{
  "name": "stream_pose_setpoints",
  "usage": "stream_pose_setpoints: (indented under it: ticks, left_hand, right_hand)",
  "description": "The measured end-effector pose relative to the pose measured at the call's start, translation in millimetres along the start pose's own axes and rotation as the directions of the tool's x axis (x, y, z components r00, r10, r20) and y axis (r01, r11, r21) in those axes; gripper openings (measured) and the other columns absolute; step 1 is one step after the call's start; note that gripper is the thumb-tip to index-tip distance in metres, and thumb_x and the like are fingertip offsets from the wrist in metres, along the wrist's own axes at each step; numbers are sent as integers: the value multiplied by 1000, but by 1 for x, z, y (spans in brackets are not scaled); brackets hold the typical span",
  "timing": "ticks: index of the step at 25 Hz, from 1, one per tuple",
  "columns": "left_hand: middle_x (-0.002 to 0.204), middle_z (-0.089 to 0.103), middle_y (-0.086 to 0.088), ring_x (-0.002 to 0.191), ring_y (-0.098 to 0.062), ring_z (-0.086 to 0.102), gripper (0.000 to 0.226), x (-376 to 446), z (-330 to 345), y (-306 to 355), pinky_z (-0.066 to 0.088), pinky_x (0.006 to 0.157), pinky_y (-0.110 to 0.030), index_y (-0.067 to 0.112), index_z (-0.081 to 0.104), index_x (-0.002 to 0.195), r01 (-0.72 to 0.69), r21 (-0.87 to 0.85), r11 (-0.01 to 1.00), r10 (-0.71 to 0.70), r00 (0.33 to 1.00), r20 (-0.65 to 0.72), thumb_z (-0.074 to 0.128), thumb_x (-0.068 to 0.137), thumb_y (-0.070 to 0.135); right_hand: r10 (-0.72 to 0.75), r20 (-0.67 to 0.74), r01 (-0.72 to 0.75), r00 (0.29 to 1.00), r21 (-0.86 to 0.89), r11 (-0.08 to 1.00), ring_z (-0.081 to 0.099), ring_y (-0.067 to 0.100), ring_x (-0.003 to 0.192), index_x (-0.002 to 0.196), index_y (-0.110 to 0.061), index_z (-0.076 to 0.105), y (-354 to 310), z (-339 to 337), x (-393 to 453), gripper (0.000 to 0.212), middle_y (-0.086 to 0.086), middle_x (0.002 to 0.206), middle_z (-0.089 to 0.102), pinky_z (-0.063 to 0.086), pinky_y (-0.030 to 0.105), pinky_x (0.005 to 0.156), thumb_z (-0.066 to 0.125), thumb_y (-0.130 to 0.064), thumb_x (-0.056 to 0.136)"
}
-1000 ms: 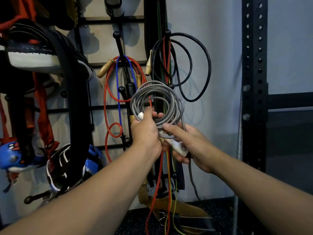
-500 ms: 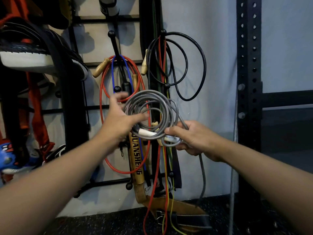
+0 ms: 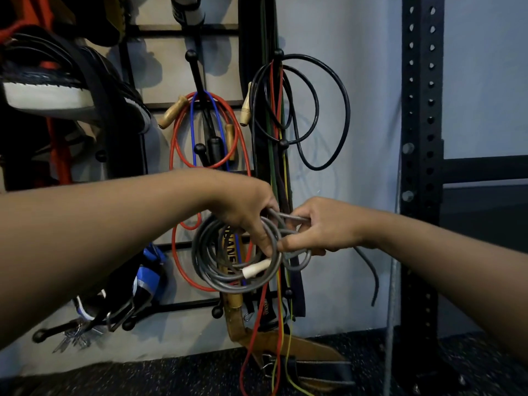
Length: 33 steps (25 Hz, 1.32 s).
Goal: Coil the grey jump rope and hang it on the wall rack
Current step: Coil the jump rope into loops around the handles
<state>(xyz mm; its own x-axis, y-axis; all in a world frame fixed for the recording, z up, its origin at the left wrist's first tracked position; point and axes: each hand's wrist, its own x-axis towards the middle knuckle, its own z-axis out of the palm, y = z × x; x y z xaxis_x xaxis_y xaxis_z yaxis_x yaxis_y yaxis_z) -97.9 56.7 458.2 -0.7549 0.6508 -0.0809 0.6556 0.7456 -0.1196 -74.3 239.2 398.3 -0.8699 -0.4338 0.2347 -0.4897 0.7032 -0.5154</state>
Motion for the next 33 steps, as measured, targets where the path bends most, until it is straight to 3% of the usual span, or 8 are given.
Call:
stream_pose_setpoints:
  ticks: [5, 10, 14, 18, 21, 25, 29, 33]
  left_hand:
    - [85, 67, 3, 74, -14, 58, 15, 1, 22, -12, 49, 75, -35, 24, 70, 100, -129, -229, 965, 95, 984, -153, 75, 89, 32]
    - [91, 77, -12, 84, -35, 71, 18, -1, 40, -26, 57, 79, -49, 21, 75, 105, -261, -559, 787, -27, 891, -454, 74, 90, 31]
    - [57, 55, 4, 49, -11, 50, 19, 7, 64, -24, 42, 44, -22, 17, 72, 108, -359, -768, 531, -282, 780, -559, 68, 95, 30]
    - [71, 57, -5, 55, -13, 51, 17, 18, 77, -15, 46, 51, -31, 17, 69, 102, -484, -845, 227, -497, 689, -528, 67, 97, 34]
    - [70, 60, 2, 58, -13, 54, 17, 26, 88, -7, 50, 57, -33, 19, 68, 97, -528, -834, 163, -670, 561, -486, 65, 98, 36]
    - [86, 73, -7, 74, -23, 68, 28, 32, 104, 8, 58, 73, -41, 15, 70, 99, -534, -845, 34, -842, 441, -312, 63, 98, 43]
    - [112, 73, -4, 107, -25, 70, 47, 16, 106, 0, 54, 77, -28, 16, 62, 124, -380, -893, 240, -785, 465, -409, 63, 94, 53]
    - [171, 8, -7, 157, -26, 7, 125, -33, 96, -10, 16, 124, -45, 29, 3, 164, -39, -628, 777, -584, 326, -743, 69, 68, 75]
  right_hand:
    - [32, -194, 4, 981, 185, 983, 46, 10, 43, 89, -2, 65, 9, -17, -2, 49, 1, 57, 59, 32, 21, 41, 81, -48, 81]
    - [148, -413, 120, 899, 557, 822, 33, 16, 41, 91, -10, 68, 26, -28, -2, 58, 14, 69, 57, 23, 23, 45, 55, -67, 92]
    - [146, -389, 145, 909, 627, 766, 32, 12, 48, 112, -13, 70, 33, -6, 2, 73, 1, 66, 56, 24, 28, 50, 45, -77, 89]
    - [127, -396, 133, 909, 566, 814, 60, 4, 56, 117, -27, 66, 14, 33, 12, 53, -6, 77, 71, 44, 19, 54, 44, -70, 95]
    - [169, -510, 166, 843, 546, 821, 76, 22, 82, 115, -27, 67, 0, 56, 22, 45, 10, 96, 78, 61, 38, 73, 49, -63, 96]
    - [171, -686, 207, 707, 432, 878, 74, 37, 79, 95, -8, 73, -6, 69, 36, 48, 19, 85, 77, 61, 51, 74, 65, -56, 91]
    - [78, -642, 190, 763, 338, 922, 62, 34, 62, 81, -3, 67, -4, 56, 39, 46, 20, 73, 67, 50, 38, 58, 65, -47, 94]
    - [-46, -534, 177, 844, 196, 965, 58, 32, 58, 88, -4, 73, -1, 45, 38, 43, 20, 70, 66, 48, 38, 55, 64, -46, 95]
